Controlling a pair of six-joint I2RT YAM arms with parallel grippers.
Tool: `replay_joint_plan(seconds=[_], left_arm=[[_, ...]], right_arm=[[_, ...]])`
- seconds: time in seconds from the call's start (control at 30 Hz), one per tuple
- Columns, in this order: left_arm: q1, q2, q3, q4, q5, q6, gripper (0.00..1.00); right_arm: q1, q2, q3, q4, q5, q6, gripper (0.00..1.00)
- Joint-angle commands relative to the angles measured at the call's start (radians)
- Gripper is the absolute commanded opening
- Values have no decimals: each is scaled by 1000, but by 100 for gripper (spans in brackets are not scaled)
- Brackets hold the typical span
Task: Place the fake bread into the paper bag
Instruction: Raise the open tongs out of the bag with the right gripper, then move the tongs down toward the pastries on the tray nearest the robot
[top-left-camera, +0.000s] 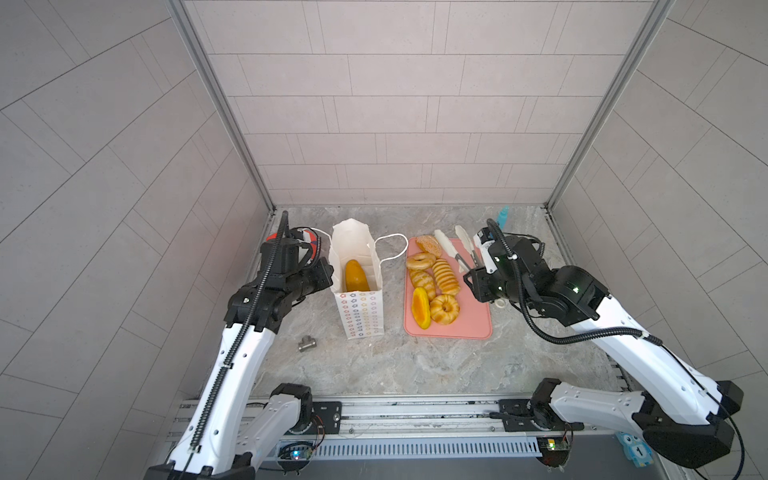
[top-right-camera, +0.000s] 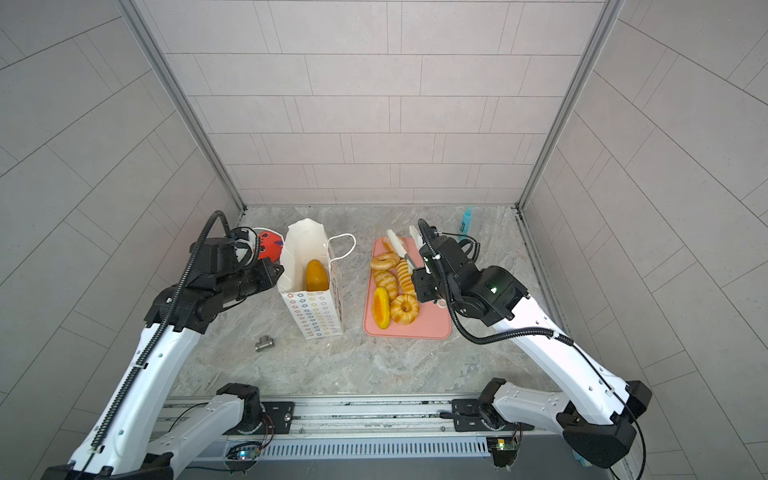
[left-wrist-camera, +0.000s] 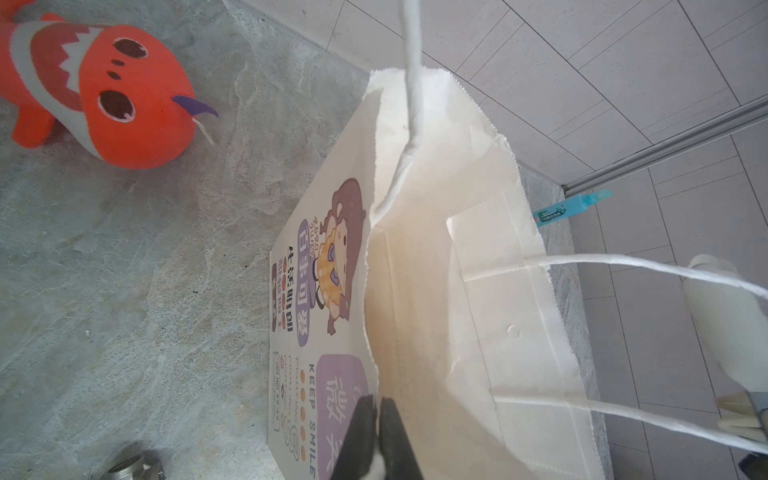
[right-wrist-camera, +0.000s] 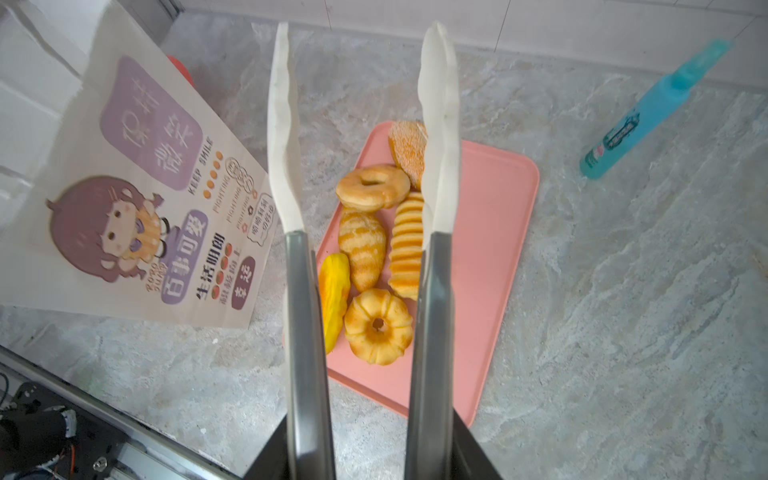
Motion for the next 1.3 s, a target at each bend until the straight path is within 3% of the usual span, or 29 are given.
replay_joint_plan(seconds=[0.0, 0.6, 1.27], left_arm=[[-2, 4, -8, 12, 4, 6, 8], [-3, 13, -20, 31, 11, 2, 8], [-2, 14, -30, 44, 15, -3, 9]], right_arm=[[-2, -35, -57, -11, -3, 20, 45], [24, -97, -266, -25, -35, 74, 45], [237, -211, -445, -109, -6, 235, 44]])
